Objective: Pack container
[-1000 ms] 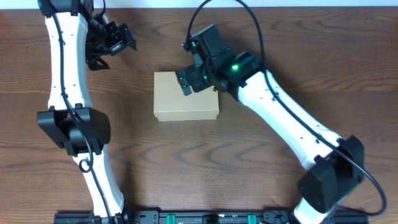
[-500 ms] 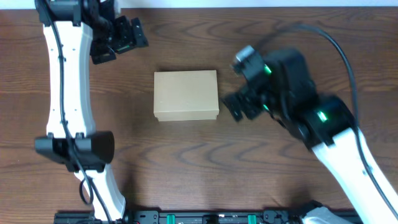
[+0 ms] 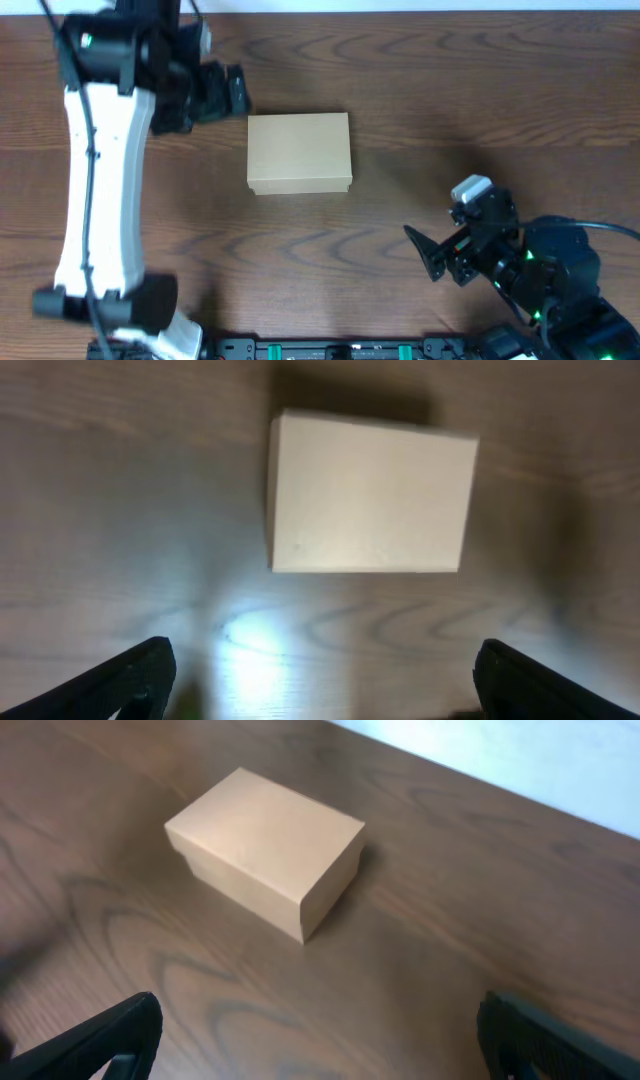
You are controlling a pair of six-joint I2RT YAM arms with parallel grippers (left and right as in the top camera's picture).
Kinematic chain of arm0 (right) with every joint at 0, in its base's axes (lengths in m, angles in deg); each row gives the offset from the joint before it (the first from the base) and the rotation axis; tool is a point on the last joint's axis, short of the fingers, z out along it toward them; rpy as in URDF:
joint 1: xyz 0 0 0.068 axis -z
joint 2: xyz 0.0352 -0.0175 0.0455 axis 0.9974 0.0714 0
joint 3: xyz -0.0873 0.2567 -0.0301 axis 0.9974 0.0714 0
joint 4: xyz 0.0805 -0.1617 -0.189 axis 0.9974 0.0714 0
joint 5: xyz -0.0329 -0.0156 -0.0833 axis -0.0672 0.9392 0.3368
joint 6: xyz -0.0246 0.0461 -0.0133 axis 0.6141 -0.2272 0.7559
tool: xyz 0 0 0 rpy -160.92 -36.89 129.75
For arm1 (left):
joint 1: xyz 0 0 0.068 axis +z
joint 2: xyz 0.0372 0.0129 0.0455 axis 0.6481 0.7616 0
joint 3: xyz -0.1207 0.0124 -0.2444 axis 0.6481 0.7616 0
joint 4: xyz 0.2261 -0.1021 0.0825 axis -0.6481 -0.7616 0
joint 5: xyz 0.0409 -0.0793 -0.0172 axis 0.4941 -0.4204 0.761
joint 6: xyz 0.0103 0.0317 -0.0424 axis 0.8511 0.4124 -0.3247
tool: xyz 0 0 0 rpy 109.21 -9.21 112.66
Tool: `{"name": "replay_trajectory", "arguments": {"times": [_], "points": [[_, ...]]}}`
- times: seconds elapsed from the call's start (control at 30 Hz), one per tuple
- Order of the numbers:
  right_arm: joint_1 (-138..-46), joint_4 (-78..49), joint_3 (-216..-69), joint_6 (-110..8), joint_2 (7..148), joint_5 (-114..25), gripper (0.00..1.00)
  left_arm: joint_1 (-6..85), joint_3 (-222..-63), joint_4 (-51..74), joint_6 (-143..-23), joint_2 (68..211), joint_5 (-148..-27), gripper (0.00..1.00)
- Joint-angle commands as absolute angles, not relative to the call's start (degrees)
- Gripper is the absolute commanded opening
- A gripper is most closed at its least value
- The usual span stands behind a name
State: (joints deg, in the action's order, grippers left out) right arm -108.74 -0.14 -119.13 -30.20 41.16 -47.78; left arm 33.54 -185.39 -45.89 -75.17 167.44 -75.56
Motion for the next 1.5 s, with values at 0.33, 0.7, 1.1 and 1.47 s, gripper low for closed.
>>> {"name": "replay_trajectory", "arguments": {"times": [0.33, 0.7, 1.1, 1.47], "points": [[-108.28, 8.47, -118.41, -29.46, 40.83, -48.46, 0.99, 33.67, -138.82, -24.80, -83.30, 126.92, -74.64, 0.95], [-108.28, 9.43, -118.41, -29.46, 40.85, -48.44, 0.99, 33.67, -118.40, -22.04, -86.27, 94.57, -69.35, 0.95], [-108.28, 9.43, -118.41, -29.46, 40.83, -48.46, 0.99, 33.67, -116.78, -20.60, -69.71, 88.91, -54.95, 0.95], [-108.28, 9.43, -118.41, -29.44, 40.85, -48.46, 0.99, 33.67, -106.49, -9.26, -59.30, 88.01, -53.35, 0.95]]}}
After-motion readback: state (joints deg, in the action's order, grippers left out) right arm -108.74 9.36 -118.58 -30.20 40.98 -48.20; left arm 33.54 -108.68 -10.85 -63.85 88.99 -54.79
